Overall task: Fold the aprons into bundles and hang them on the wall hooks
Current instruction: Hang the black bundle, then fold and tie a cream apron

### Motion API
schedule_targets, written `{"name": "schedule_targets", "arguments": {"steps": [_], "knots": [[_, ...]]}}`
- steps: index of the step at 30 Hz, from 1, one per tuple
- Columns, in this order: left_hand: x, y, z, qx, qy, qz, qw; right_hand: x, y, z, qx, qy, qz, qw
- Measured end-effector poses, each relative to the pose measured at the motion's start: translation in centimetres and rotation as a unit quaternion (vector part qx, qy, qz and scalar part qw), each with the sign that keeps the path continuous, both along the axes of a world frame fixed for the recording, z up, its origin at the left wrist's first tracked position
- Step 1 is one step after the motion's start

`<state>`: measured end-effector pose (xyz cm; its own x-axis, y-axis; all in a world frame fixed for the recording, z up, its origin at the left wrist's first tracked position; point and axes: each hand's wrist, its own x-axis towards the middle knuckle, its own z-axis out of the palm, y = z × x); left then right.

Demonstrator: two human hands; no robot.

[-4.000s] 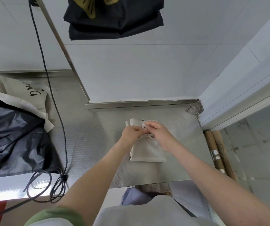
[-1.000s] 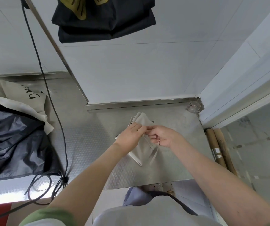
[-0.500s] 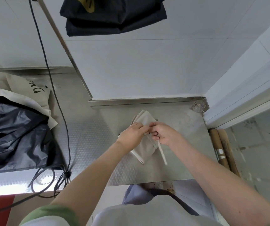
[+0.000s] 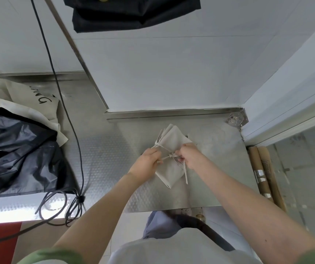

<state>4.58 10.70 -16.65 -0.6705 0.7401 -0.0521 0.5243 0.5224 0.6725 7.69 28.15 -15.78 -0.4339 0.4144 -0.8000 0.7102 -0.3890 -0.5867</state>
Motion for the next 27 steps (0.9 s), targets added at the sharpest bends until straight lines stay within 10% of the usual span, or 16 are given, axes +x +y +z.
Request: {"name": "schedule_targets", "arguments": {"steps": [12, 27], "knots": [[-0.4, 0.3, 0.8, -0.157, -0.104, 0.222, 0.957, 0.2, -0.3, -1.0, 0.017, -0.022, 0.055, 0.998], [-1.5, 1.2, 1.1, -0.254, -0.081, -0.010, 0.964, 1.2, -0.6, -0.7, 0.302, 0.005, 0.336, 0.892]]}}
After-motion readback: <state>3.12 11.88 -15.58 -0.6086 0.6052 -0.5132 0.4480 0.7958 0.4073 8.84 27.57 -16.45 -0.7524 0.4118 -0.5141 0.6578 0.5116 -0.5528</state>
